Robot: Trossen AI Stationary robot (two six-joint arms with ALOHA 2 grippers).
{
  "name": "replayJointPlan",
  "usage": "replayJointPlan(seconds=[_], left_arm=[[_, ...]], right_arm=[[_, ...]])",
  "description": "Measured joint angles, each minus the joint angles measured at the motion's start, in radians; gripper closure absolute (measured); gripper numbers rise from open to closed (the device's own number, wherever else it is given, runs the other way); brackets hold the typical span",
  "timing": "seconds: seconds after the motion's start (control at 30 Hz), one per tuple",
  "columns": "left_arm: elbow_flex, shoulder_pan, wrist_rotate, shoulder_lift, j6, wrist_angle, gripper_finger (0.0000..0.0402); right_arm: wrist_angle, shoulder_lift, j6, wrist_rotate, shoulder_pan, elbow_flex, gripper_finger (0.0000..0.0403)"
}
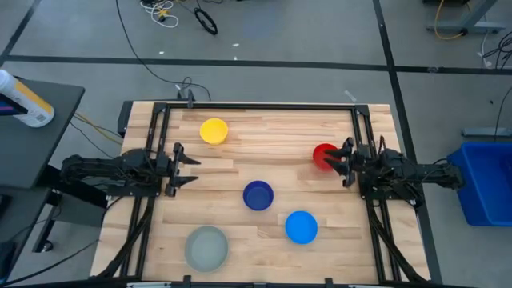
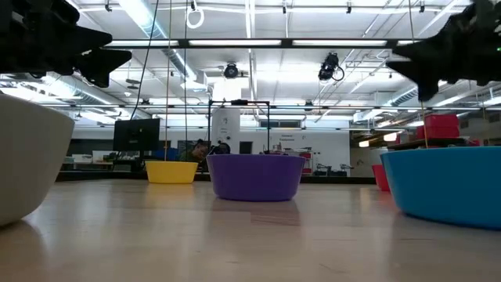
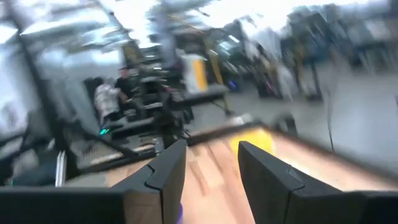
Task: Nest bowls inside each other
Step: Stack the dark blue bowl on the white bowl
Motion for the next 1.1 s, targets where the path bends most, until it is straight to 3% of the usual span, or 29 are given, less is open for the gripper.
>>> replayJointPlan(seconds=[0.1, 0.2, 0.33, 0.47, 0.67, 0.87, 1.0, 1.1], left_arm=[[0.0, 0.0, -0.001, 0.0, 0.013, -0.001, 0.0152], [0.0, 0.0, -0.001, 0.0, 0.027, -0.002, 0.0152], [0.0, 0.0, -0.012, 0.001, 0.045, -0.012, 0.0152], [0.0, 0.0, -0.053, 0.005, 0.047, -0.058, 0.0152], [0.0, 0.0, -0.086, 0.03, 0.044, -0.079, 0.0152], [0.0, 0.0, -0.109, 0.055, 0.028, -0.078, 0.0152], [0.0, 0.001, -0.11, 0.06, 0.014, -0.078, 0.0152], [0.0, 0.001, -0.11, 0.06, 0.007, -0.078, 0.0152]], right_arm=[[-0.1, 0.024, 0.096, 0.003, -0.001, 0.0, 0.0248], [-0.092, 0.124, 0.087, -0.154, 0.001, 0.001, 0.0245], [0.026, 0.317, 0.11, -0.186, 0.016, 0.007, 0.0245], [0.036, 0.569, 0.105, -0.187, 0.017, 0.088, 0.0245], [0.033, 1.028, -0.033, -0.197, 0.047, 0.384, 0.0245], [-0.197, 1.431, -0.133, -0.313, 0.055, 0.758, 0.0248], [-0.279, 1.612, -0.134, -0.412, 0.055, 0.924, 0.0249], [-0.321, 1.687, -0.125, -0.422, 0.067, 0.993, 0.025]])
